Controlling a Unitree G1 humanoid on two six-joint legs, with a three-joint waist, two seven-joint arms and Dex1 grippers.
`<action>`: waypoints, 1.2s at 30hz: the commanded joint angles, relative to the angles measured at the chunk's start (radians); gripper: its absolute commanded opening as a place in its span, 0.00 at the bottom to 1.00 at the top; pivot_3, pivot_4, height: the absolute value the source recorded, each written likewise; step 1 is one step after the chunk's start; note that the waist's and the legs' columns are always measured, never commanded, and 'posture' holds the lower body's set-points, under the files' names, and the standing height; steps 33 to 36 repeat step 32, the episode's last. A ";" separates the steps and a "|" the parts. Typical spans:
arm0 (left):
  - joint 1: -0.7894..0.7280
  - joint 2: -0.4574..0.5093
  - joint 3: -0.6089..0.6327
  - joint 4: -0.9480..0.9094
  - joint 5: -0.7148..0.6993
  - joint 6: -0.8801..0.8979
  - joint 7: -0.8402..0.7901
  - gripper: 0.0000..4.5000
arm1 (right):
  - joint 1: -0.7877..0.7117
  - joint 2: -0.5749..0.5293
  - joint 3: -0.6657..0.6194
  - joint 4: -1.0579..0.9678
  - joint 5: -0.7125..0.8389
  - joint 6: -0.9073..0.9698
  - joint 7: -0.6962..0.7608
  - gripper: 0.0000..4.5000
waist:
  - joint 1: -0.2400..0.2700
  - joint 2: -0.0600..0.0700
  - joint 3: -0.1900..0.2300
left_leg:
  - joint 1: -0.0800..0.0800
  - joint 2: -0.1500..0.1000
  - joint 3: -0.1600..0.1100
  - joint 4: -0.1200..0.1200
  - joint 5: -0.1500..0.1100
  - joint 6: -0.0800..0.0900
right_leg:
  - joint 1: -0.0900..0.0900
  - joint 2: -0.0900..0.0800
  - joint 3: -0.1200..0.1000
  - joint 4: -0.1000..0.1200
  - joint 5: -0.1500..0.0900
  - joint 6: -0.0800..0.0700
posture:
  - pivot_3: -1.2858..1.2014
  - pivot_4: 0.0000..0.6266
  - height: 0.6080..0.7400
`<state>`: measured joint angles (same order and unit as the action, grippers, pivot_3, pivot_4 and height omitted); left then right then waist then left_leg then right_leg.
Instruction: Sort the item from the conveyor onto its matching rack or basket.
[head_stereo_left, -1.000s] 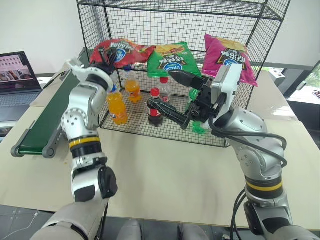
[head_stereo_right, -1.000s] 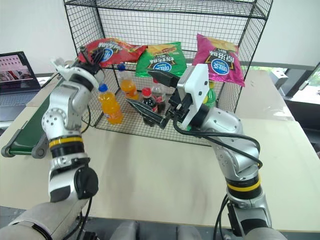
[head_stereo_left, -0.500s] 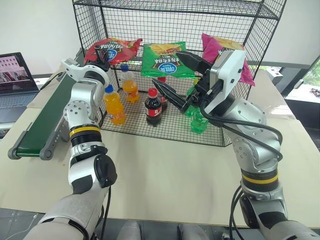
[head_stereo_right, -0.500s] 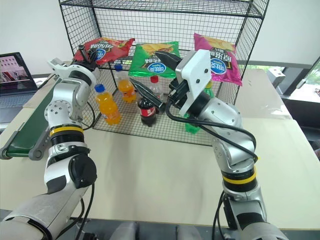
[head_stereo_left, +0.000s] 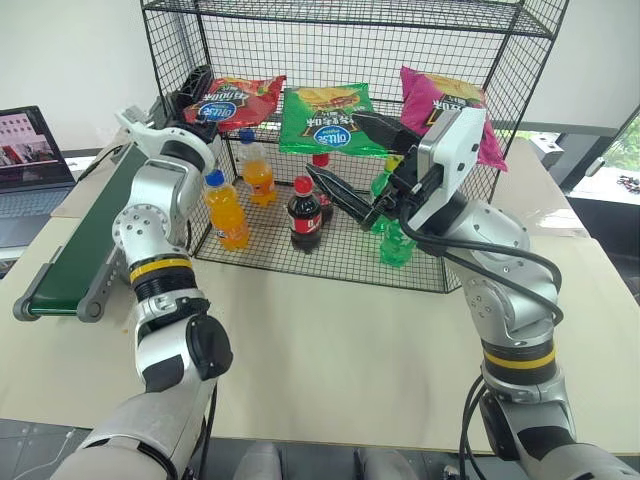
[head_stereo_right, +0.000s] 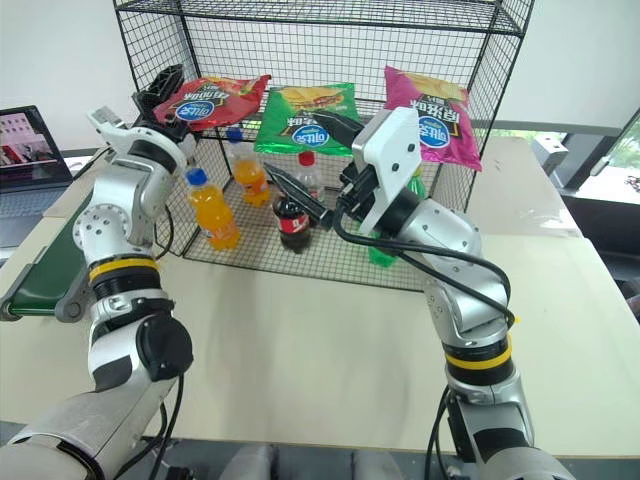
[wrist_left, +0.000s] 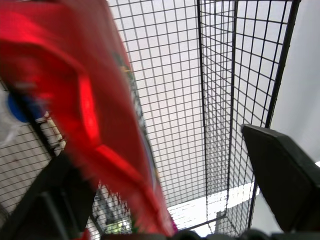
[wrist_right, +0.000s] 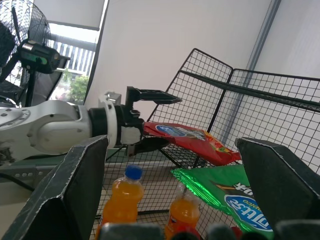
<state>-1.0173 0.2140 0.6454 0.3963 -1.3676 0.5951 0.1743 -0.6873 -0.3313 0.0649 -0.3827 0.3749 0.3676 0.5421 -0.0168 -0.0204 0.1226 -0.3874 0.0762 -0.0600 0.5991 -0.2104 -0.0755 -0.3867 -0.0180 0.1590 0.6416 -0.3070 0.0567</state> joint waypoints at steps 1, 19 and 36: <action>0.081 0.016 0.010 -0.205 -0.081 0.066 0.101 0.99 | 0.008 0.003 -0.017 -0.024 0.013 -0.026 0.009 1.00 | 0.000 0.000 0.000 | 0.000 0.000 0.000 0.000 0.000 0.000 | 0.000 0.000 0.000 0.000 0.000 0.000 | 0.52 0.24 1.00; 0.893 0.408 -0.617 -0.817 0.710 -0.083 -0.115 0.99 | 0.550 0.059 0.011 -0.126 -0.205 -0.034 -0.242 1.00 | 0.001 0.002 0.000 | 0.003 -0.003 0.002 -0.008 0.004 -0.007 | -0.001 -0.004 0.000 -0.002 0.000 -0.001 | 0.52 0.24 1.00; 0.867 0.223 -0.730 -0.453 1.042 -0.377 -0.370 0.99 | 0.707 0.161 0.001 0.012 -0.351 -0.130 -0.407 1.00 | 0.001 0.001 0.000 | 0.000 -0.003 0.002 -0.008 0.003 -0.005 | -0.001 -0.005 0.000 -0.006 0.000 0.000 | 0.52 0.24 1.00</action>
